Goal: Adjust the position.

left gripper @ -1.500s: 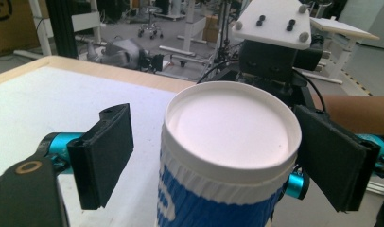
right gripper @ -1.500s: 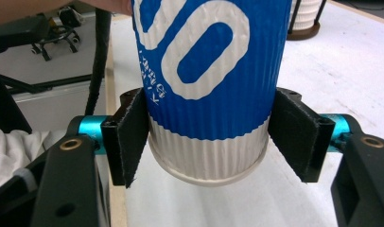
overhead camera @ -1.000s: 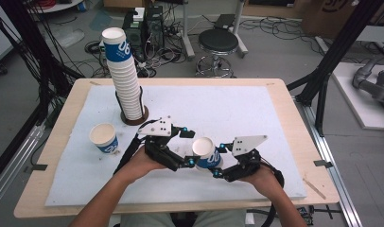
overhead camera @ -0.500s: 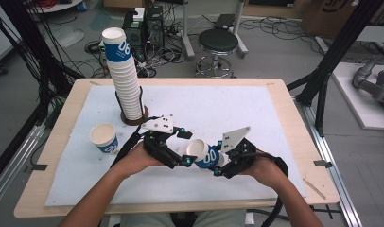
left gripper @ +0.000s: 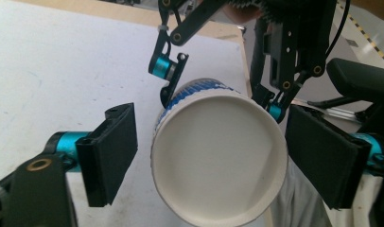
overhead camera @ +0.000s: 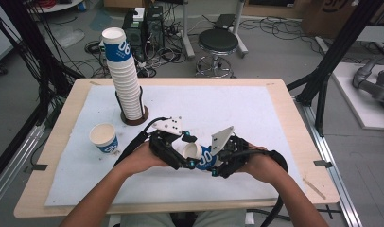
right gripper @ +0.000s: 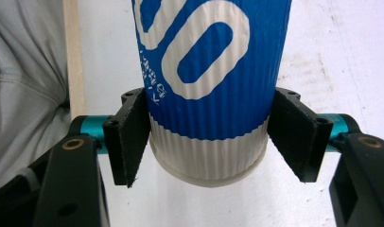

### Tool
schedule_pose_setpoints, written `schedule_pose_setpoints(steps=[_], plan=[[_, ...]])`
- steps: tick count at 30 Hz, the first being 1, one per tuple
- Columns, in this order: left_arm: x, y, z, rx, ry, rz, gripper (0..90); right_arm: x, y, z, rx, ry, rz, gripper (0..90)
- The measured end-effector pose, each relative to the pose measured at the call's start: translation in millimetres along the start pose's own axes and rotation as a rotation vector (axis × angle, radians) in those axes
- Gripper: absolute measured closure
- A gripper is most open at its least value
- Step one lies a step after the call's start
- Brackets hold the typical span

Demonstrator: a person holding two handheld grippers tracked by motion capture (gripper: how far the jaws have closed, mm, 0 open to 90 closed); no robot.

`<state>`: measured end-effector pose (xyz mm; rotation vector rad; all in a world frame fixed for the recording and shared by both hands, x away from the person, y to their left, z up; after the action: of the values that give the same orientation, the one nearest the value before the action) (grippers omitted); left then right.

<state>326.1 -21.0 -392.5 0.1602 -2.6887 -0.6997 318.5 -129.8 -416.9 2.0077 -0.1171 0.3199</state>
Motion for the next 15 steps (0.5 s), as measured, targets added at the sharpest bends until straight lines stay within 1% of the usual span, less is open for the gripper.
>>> schedule_pose_setpoints(steps=[2, 3, 5, 8, 10, 14, 15], plan=[[-0.3, -1.1, 1.8, -0.015, 0.0, 0.004, 21.5, -0.1, -0.2, 0.5, -0.006, 0.002, 0.002, 33.0], [-0.2, -1.4, 2.5, -0.022, -0.001, 0.008, 23.4, 0.0, -0.7, 0.5, -0.004, 0.007, 0.001, 33.0], [-0.8, -2.2, 4.1, -0.035, -0.003, 0.01, 27.4, -1.0, -0.6, 0.5, -0.004, 0.001, 0.001, 33.0], [-1.3, -3.1, 5.4, -0.043, 0.003, 0.014, 28.0, -1.9, -1.2, 0.8, -0.004, 0.003, 0.004, 33.0], [-1.6, -3.6, 6.3, -0.051, -0.003, 0.011, 28.4, -1.4, -2.5, 1.2, 0.005, 0.013, 0.009, 33.0], [-1.0, -4.5, 7.2, -0.053, -0.014, 0.011, 29.4, -3.6, -4.7, 2.7, 0.007, 0.0, 0.0, 33.0], [-0.8, -4.2, 6.8, -0.048, -0.017, 0.012, 29.6, -3.3, -4.7, 2.9, 0.014, 0.006, 0.0, 32.6]])
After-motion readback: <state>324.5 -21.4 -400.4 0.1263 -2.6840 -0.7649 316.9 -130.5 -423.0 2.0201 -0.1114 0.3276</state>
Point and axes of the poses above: each handheld gripper's, and its own axes: y roughly backward along the jaws, z roughly out of its underside, x roughly to its right, the point moved 9 cm from there along -y, roughly forward along the jaws, and after that the axes turned 11 degrees about y, right-handed, at the moved point
